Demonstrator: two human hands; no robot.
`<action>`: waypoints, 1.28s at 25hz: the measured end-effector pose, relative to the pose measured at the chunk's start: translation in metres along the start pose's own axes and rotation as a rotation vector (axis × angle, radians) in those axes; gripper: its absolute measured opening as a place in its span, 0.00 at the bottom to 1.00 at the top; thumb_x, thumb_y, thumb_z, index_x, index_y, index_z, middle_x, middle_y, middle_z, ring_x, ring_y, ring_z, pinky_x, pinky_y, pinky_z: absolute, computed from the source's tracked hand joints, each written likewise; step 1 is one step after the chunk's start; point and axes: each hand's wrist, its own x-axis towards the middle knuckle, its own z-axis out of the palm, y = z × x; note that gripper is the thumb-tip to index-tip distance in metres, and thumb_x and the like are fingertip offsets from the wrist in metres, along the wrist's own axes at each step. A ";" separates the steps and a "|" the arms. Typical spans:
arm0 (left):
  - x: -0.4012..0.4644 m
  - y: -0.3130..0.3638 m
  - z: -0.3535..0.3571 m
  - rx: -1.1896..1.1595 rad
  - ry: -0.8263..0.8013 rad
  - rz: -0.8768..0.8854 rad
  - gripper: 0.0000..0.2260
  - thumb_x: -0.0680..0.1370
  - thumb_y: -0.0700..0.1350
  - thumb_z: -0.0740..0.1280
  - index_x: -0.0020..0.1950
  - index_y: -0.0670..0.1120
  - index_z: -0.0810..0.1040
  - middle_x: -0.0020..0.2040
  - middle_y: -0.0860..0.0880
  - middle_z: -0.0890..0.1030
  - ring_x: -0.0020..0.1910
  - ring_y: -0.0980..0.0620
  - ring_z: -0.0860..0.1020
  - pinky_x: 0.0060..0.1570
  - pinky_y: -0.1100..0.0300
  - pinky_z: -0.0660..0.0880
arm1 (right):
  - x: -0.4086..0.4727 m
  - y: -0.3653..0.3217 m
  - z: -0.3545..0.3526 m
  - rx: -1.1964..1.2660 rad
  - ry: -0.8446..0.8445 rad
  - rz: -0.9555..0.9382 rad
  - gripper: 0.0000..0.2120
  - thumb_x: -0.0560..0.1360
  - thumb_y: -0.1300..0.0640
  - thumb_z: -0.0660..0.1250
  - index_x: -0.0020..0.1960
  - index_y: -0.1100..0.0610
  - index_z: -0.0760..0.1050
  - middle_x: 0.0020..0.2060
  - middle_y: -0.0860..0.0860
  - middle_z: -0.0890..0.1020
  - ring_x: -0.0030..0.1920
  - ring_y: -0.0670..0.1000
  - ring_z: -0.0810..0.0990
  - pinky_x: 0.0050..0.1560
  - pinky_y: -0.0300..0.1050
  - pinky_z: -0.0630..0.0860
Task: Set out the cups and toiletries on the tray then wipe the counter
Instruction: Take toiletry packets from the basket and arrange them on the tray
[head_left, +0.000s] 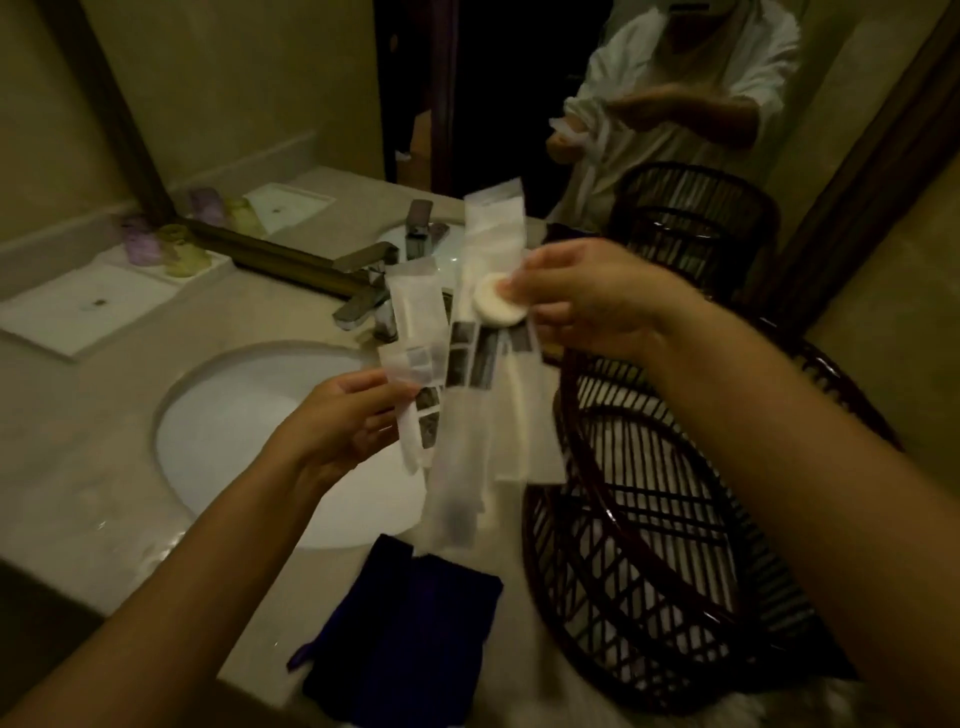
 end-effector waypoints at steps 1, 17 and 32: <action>-0.009 0.000 -0.005 -0.012 0.007 0.006 0.11 0.75 0.36 0.64 0.57 0.37 0.76 0.32 0.49 0.83 0.28 0.58 0.81 0.28 0.67 0.77 | 0.002 0.007 0.016 -0.042 -0.012 0.004 0.07 0.68 0.63 0.72 0.44 0.58 0.77 0.37 0.52 0.84 0.36 0.47 0.85 0.31 0.37 0.79; -0.095 -0.030 -0.187 -0.105 0.215 -0.092 0.06 0.74 0.37 0.66 0.48 0.38 0.80 0.43 0.40 0.80 0.40 0.49 0.80 0.39 0.62 0.80 | 0.036 0.093 0.257 -0.103 -0.032 0.149 0.07 0.68 0.64 0.72 0.43 0.60 0.75 0.41 0.56 0.81 0.37 0.50 0.81 0.30 0.36 0.79; -0.128 -0.017 -0.409 -0.233 0.386 -0.222 0.11 0.72 0.33 0.67 0.54 0.38 0.77 0.47 0.42 0.82 0.45 0.48 0.81 0.36 0.61 0.81 | 0.103 0.104 0.474 -0.016 -0.199 0.222 0.13 0.67 0.61 0.73 0.49 0.55 0.76 0.46 0.54 0.81 0.43 0.52 0.83 0.33 0.38 0.80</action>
